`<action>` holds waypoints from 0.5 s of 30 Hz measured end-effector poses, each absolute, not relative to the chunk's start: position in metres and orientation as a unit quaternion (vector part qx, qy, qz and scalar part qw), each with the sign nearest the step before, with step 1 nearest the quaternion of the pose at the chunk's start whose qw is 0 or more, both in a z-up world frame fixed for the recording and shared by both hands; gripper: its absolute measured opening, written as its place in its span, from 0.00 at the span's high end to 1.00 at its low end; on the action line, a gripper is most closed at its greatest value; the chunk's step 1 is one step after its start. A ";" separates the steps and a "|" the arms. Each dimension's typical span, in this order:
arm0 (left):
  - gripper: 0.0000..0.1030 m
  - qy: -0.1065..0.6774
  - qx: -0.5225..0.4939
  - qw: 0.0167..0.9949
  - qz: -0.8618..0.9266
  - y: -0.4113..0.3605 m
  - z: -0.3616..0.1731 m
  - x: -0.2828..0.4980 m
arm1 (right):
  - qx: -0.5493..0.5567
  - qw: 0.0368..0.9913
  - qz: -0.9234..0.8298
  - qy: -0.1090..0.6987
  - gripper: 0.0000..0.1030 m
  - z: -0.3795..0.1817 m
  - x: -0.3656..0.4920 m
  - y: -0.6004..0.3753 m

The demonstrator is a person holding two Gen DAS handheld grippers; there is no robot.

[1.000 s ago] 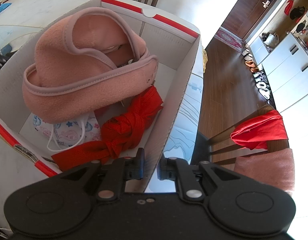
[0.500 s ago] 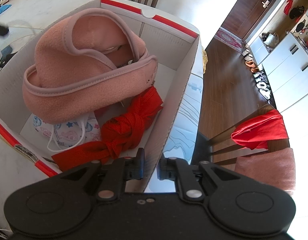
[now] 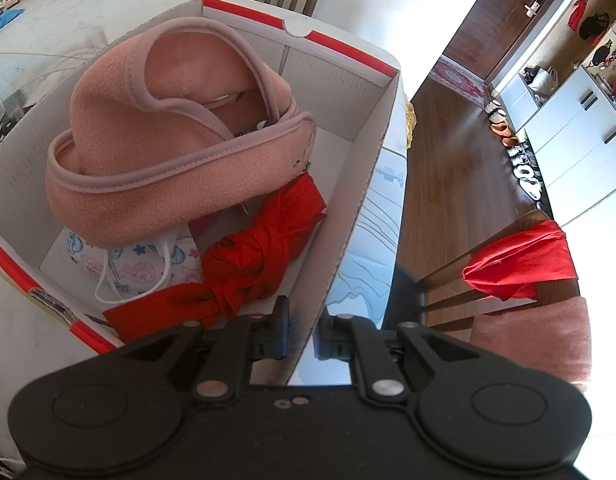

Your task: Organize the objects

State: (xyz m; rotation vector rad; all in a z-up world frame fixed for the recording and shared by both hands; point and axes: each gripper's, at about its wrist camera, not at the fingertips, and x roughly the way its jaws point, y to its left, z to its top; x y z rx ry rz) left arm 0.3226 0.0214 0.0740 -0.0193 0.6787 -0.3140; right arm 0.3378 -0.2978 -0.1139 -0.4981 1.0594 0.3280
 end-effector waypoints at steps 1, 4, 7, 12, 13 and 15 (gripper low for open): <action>0.98 0.328 -0.005 0.931 -0.159 0.018 0.077 0.324 | -0.234 0.821 0.154 0.498 0.90 -0.114 0.338 -0.298; 0.98 0.333 0.004 0.928 -0.169 0.006 0.076 0.331 | -0.234 0.821 0.154 0.498 0.90 -0.114 0.338 -0.298; 0.98 0.362 0.005 0.918 -0.164 0.003 0.055 0.337 | -0.233 0.821 0.154 0.498 0.90 -0.114 0.338 -0.298; 0.98 0.417 0.002 0.898 -0.141 0.016 0.010 0.345 | -0.233 0.821 0.154 0.498 0.90 -0.114 0.338 -0.297; 0.98 0.428 -0.001 0.893 -0.136 0.021 0.001 0.346 | -0.234 0.821 0.154 0.498 0.90 -0.114 0.337 -0.298; 0.97 0.447 -0.006 0.886 -0.125 0.029 -0.017 0.347 | -0.233 0.821 0.154 0.497 0.90 -0.114 0.338 -0.298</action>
